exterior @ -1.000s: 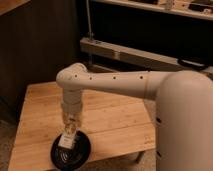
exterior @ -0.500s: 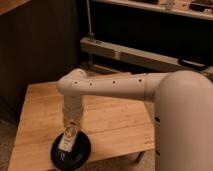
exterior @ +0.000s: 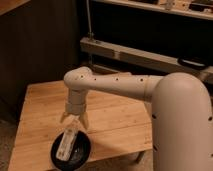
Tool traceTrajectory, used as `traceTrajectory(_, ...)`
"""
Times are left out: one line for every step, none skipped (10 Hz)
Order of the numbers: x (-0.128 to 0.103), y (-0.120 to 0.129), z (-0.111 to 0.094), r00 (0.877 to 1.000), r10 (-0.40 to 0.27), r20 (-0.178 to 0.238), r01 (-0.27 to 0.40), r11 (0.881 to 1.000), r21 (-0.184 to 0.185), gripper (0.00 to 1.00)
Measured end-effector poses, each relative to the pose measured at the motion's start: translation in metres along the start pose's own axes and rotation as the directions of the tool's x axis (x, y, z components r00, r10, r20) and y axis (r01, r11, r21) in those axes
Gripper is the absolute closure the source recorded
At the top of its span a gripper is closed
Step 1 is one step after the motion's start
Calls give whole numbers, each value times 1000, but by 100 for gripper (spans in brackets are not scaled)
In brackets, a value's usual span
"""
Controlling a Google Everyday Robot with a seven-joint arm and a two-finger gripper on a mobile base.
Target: Place the bottle in the ceramic bowl
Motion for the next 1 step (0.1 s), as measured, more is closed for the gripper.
traceTrajectory(0,0,0,1000,1,0,-1,1000,0,20)
